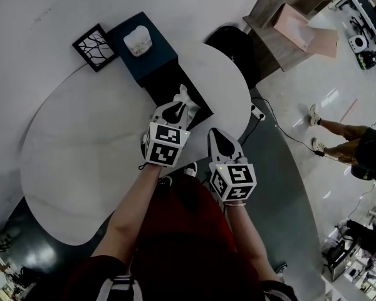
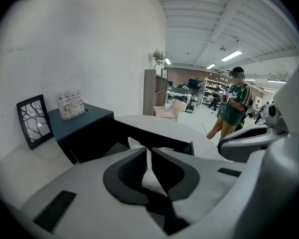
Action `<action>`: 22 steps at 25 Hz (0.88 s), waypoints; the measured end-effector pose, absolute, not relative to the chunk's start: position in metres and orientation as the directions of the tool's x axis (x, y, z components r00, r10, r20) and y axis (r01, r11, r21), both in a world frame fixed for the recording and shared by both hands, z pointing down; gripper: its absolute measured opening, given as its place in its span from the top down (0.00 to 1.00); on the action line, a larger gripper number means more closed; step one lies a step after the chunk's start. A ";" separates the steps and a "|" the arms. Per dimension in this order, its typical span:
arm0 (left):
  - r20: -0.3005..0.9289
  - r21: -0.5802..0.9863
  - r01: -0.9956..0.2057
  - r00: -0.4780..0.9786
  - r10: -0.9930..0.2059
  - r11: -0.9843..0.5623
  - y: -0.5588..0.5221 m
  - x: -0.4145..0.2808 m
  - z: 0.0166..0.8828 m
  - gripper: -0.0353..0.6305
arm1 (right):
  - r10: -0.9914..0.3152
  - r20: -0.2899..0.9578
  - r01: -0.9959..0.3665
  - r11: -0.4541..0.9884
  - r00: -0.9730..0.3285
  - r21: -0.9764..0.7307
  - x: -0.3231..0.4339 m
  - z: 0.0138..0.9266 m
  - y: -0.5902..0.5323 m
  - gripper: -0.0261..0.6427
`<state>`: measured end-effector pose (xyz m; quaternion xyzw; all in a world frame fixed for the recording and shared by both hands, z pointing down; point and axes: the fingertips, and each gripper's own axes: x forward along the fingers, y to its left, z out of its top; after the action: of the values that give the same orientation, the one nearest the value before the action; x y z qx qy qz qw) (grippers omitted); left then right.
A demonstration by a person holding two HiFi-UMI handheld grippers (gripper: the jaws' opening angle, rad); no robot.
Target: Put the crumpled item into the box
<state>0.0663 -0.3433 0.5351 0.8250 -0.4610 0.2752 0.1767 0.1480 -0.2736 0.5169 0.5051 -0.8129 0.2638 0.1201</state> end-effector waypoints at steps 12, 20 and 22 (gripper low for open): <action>0.566 0.079 -0.857 0.459 -0.685 -0.509 -0.337 0.065 0.517 0.91 | -0.770 0.446 -0.887 0.351 -0.456 -0.301 0.145 0.510 -0.273 0.94; 0.504 0.111 -0.848 0.497 -0.707 -0.518 -0.328 0.060 0.494 0.91 | -0.798 0.425 -0.900 0.332 -0.427 -0.282 0.147 0.497 -0.267 0.94; 0.489 0.112 -0.843 0.507 -0.709 -0.525 -0.324 0.058 0.487 0.91 | -0.808 0.415 -0.905 0.325 -0.417 -0.276 0.147 0.492 -0.265 0.94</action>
<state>0.0580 -0.3245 0.4868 0.8511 -0.4562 0.1959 0.1709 0.1466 -0.2655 0.4918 0.5303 -0.8075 0.2375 0.1012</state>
